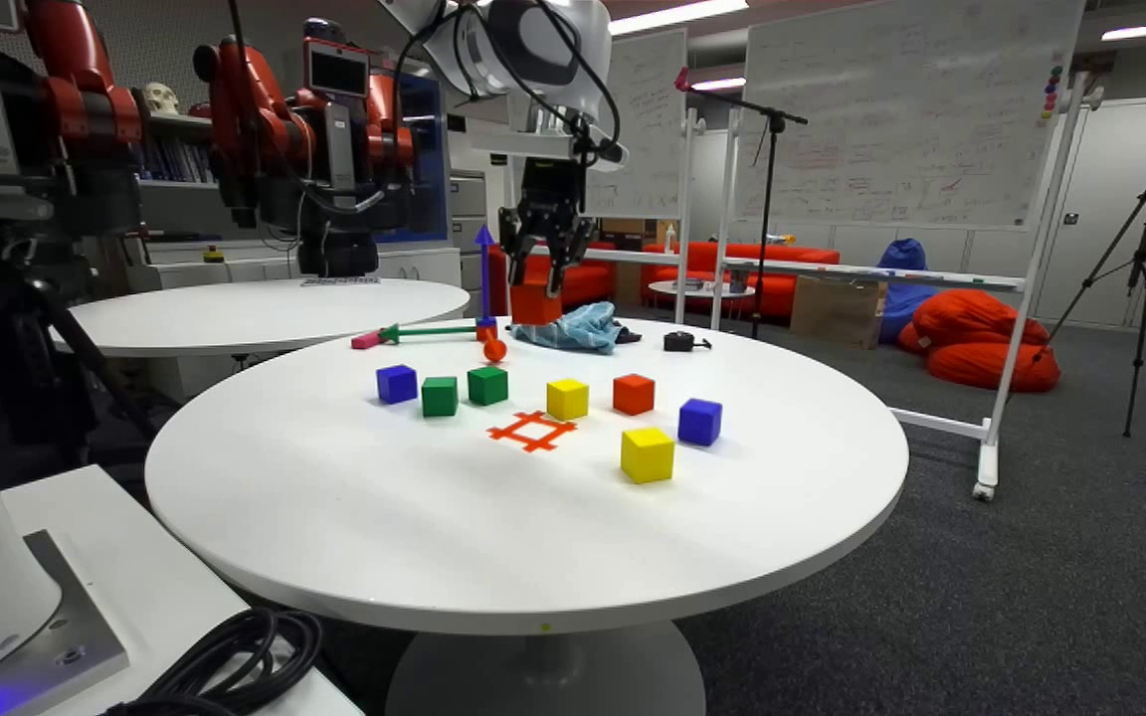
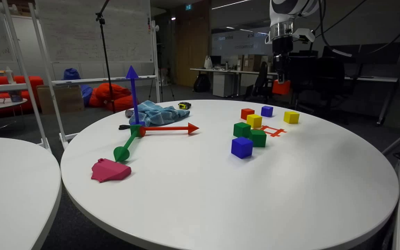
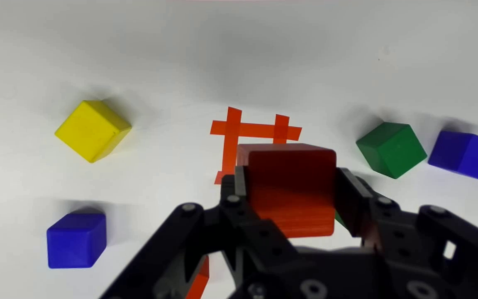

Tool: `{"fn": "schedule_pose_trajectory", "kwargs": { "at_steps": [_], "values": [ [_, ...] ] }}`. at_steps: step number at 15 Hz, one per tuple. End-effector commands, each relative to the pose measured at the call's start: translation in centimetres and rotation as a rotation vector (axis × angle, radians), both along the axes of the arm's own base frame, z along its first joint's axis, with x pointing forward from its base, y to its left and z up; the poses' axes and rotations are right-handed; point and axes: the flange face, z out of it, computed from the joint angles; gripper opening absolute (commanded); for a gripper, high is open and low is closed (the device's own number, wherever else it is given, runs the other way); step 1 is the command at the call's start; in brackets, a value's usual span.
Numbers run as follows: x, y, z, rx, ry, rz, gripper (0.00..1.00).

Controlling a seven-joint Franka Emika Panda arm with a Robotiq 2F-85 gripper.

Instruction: Pick up the orange cube and put it on top of the yellow cube on the left

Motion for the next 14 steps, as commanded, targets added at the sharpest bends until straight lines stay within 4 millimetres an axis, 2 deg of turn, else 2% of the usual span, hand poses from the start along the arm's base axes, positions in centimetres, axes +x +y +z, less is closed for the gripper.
{"fn": "schedule_pose_trajectory", "kwargs": {
  "at_steps": [1, 5, 8, 14],
  "values": [
    [0.6, 1.9, 0.6, -0.025, 0.004, -0.004, 0.29],
    [2.0, 4.3, -0.3, 0.002, 0.009, 0.003, 0.29],
    [2.7, 5.5, -2.3, 0.04, 0.036, 0.004, 0.29],
    [2.8, 5.2, -7.7, 0.101, 0.097, -0.03, 0.29]
  ]
}}
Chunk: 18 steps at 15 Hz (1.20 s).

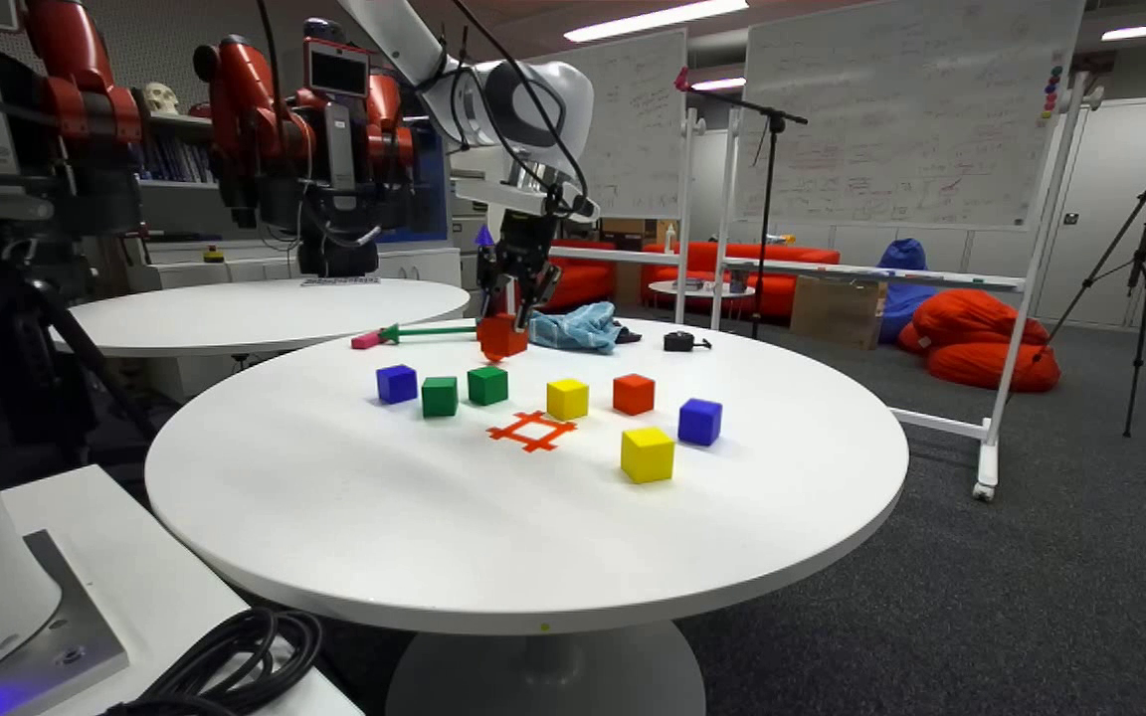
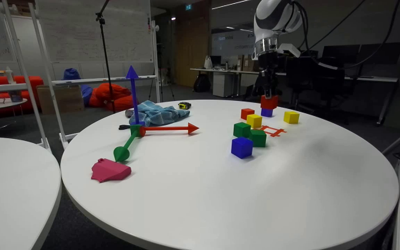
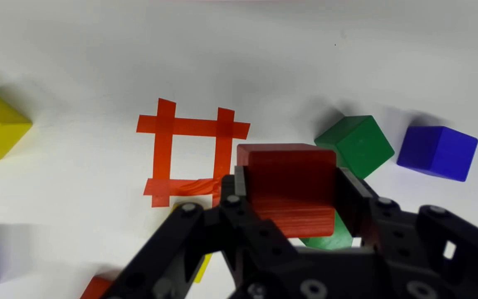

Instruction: Pick up the orange cube and put it on top of the yellow cube on the left

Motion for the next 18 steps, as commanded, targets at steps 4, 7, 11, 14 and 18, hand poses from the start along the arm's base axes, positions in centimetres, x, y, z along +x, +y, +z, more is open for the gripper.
{"fn": "schedule_pose_trajectory", "kwargs": {
  "at_steps": [4, 7, 11, 14, 18],
  "values": [
    [0.4, -1.0, -3.9, 0.054, 0.056, -0.052, 0.29],
    [1.1, -1.3, -4.9, 0.052, 0.06, -0.062, 0.29],
    [2.5, -1.5, -5.4, 0.038, 0.042, -0.076, 0.29],
    [3.4, -1.7, -5.5, 0.035, 0.039, -0.077, 0.29],
    [4.1, -2.0, -5.7, 0.025, 0.031, -0.09, 0.29]
  ]
}}
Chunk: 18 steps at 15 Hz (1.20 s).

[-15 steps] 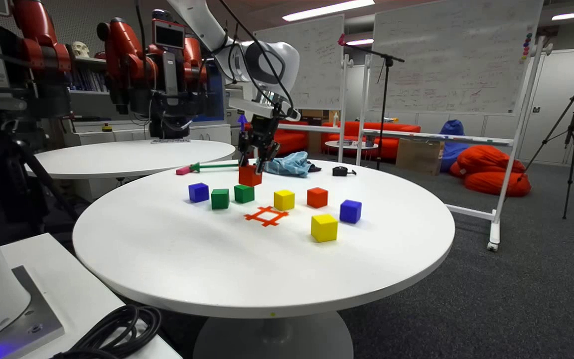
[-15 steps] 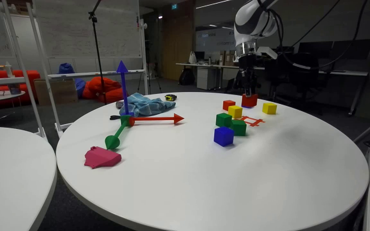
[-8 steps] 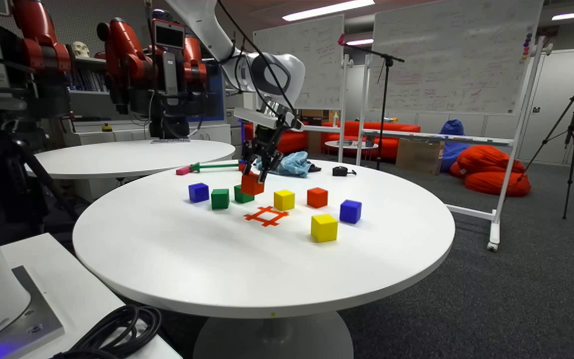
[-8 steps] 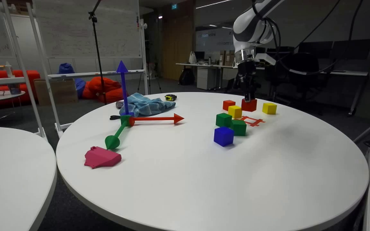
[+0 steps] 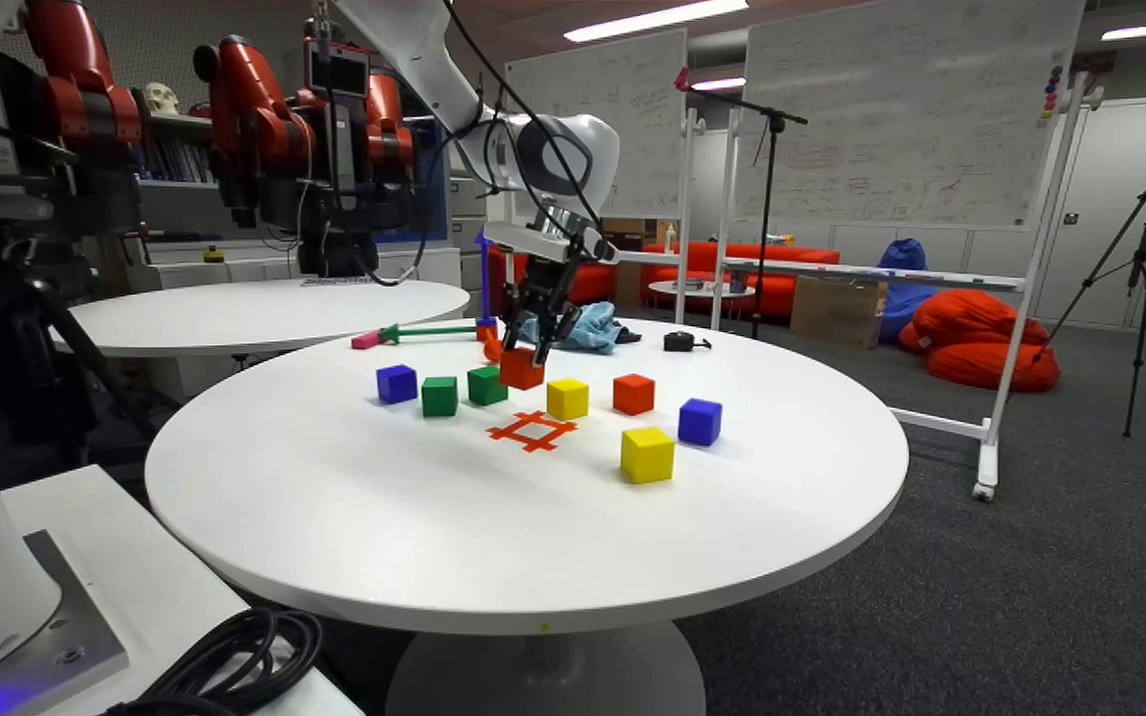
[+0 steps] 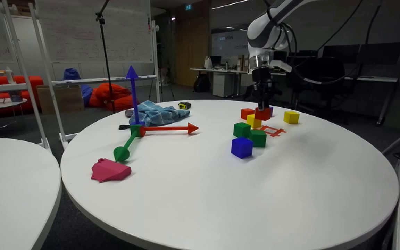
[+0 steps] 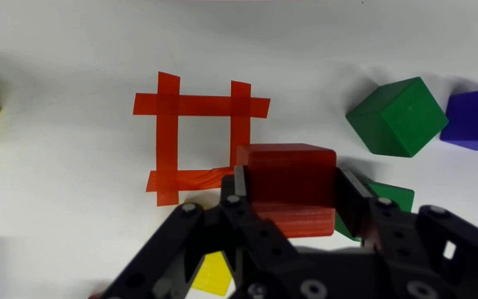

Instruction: Pick up the orange cube and put it on top of the yellow cube on the left

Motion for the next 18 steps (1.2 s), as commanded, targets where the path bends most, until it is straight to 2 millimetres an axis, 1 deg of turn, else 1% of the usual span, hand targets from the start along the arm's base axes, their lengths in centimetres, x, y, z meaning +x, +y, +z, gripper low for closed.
{"fn": "schedule_pose_trajectory", "kwargs": {
  "at_steps": [1, 7, 9, 10, 14, 18],
  "values": [
    [1.0, -0.6, 0.0, -0.003, -0.003, -0.044, 0.29],
    [1.7, -2.9, 1.3, -0.019, -0.031, -0.109, 0.29],
    [2.0, -3.3, 1.6, -0.026, -0.039, -0.117, 0.29],
    [2.1, -3.4, 1.8, -0.031, -0.045, -0.119, 0.29],
    [2.9, -2.4, 2.7, -0.048, -0.061, -0.117, 0.29],
    [3.6, -1.9, 3.1, -0.064, -0.07, -0.118, 0.29]
  ]
}}
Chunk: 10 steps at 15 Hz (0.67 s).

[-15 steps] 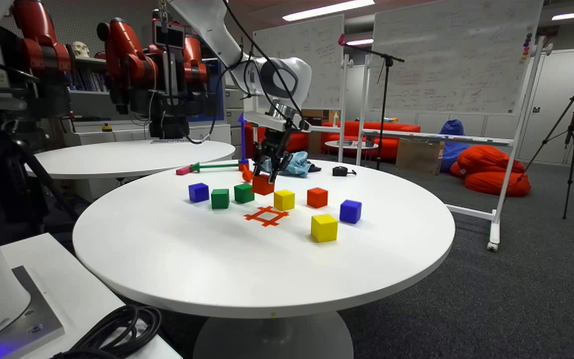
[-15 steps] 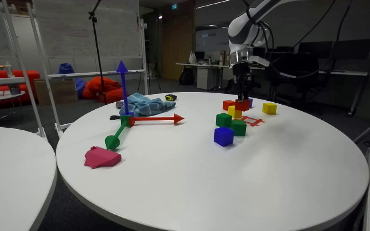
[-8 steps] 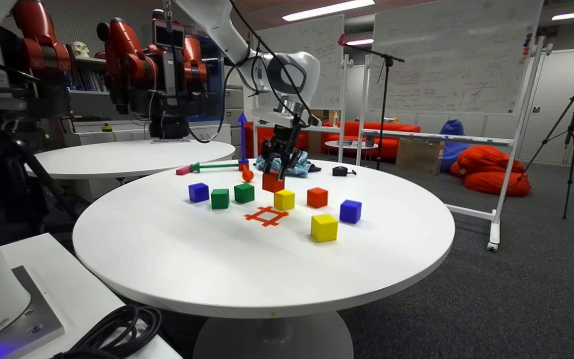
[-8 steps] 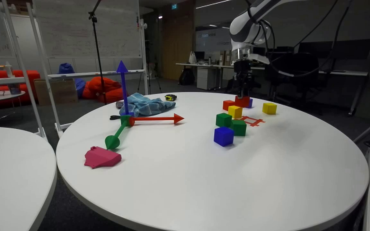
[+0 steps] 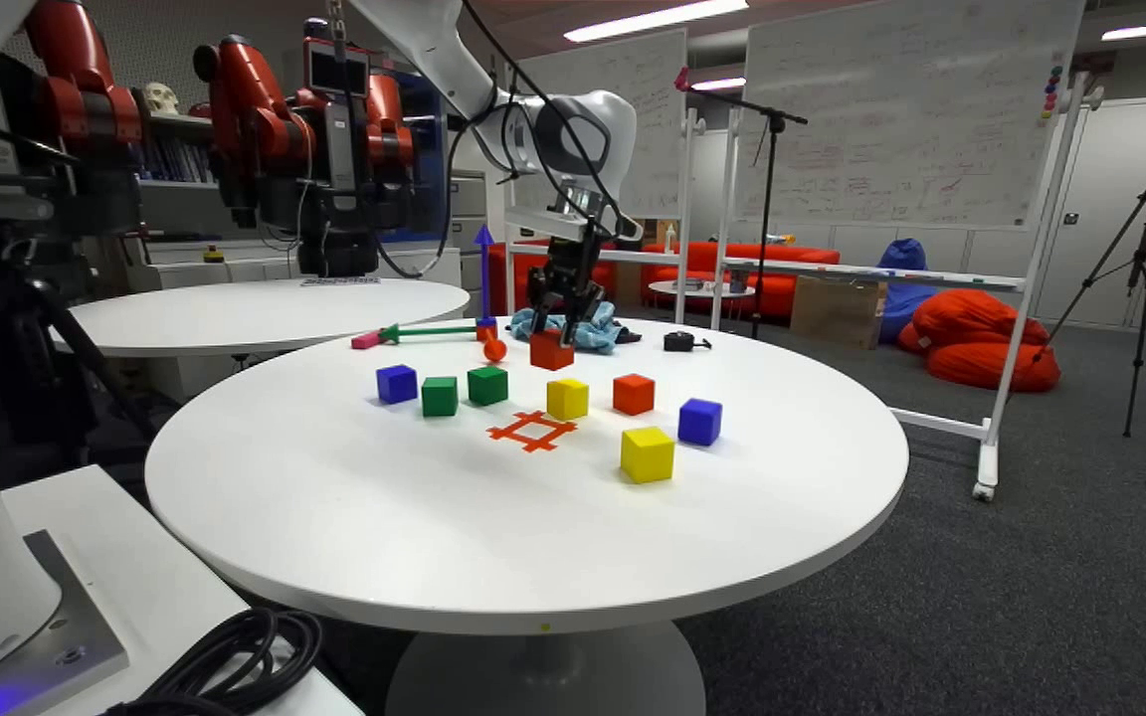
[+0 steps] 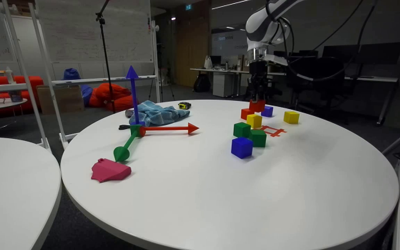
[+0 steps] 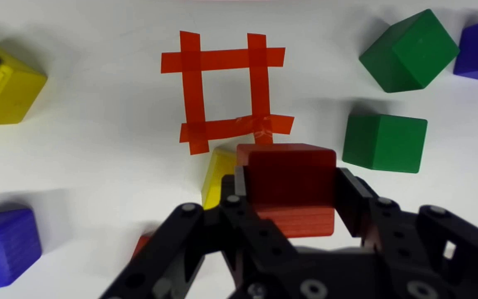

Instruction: Pick up the orange cube and put it on top of the yellow cube on the left

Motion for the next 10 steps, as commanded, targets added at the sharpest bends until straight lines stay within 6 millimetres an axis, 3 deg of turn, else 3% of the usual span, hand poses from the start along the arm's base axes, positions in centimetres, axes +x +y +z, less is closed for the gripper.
{"fn": "schedule_pose_trajectory", "kwargs": {
  "at_steps": [1, 10],
  "values": [
    [1.0, 0.1, 0.2, -0.021, 0.0, -0.02, 0.29],
    [1.8, -1.1, -0.7, -0.024, 0.008, -0.038, 0.29]
  ]
}}
